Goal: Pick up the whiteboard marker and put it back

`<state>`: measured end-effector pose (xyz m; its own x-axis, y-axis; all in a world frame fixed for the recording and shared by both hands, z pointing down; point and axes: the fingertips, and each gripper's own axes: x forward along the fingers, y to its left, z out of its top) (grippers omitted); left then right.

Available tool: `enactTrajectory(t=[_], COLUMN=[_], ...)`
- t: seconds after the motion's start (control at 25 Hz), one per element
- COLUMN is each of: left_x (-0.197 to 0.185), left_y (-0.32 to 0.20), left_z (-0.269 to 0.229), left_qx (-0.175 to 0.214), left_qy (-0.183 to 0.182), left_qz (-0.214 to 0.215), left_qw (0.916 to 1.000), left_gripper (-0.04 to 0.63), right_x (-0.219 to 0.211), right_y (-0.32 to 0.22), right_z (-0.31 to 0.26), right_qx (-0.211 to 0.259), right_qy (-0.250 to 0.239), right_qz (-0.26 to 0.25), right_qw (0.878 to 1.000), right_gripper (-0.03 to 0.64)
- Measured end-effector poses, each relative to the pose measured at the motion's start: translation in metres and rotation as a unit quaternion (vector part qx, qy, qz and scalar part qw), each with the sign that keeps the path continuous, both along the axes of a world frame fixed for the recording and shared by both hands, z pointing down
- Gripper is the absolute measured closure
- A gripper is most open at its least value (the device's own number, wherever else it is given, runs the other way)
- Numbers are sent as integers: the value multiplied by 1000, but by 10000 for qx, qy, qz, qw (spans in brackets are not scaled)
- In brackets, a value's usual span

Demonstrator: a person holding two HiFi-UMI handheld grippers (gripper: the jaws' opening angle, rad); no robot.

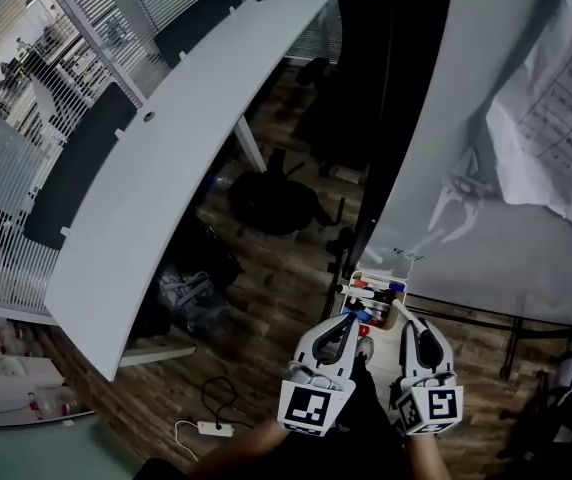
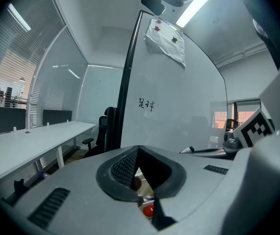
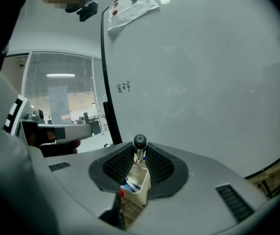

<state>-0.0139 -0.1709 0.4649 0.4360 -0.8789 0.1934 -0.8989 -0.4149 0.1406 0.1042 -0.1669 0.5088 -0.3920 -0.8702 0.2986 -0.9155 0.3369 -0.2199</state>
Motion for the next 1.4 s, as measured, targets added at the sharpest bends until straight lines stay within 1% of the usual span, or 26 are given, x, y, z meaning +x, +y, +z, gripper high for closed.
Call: enactTrajectory(t=[0.08, 0.24, 0.48, 0.68, 0.8, 0.96, 1.28, 1.4], left_x=[-1, -1, 0, -1, -1, 0, 2, 2], left_y=[-3, -6, -14, -18, -19, -20, -20, -22], left_z=[1, 5, 10, 12, 13, 14, 17, 17], left_qx=[-19, -50, -85, -119, -128, -152, -200, -206], left_qy=[34, 3, 122, 94, 83, 25, -14, 20], left_qz=[-38, -28, -107, -107, -115, -79, -41, -83], left_qw=[10000, 10000, 9998, 9998, 9998, 9999, 9998, 9998], left_gripper=[589, 589, 589, 589, 589, 589, 589, 589], right_x=[-1, -6, -5, -5, -5, -7, -6, -7], right_y=[-3, -8, -11, -14, -16, -19, -20, -22], right_z=[2, -1, 10, 16, 17, 16, 24, 23], right_qx=[-8, 98, -74, -203, -264, -259, -215, -200], right_qy=[-31, -317, -249, -268, -144, -236, -203, -291], right_qz=[-16, -21, -73, -18, -3, -27, -91, -114], right_qw=[10000, 9994, 9996, 9994, 9995, 9994, 9995, 9993], right_gripper=[535, 535, 535, 535, 535, 535, 535, 535])
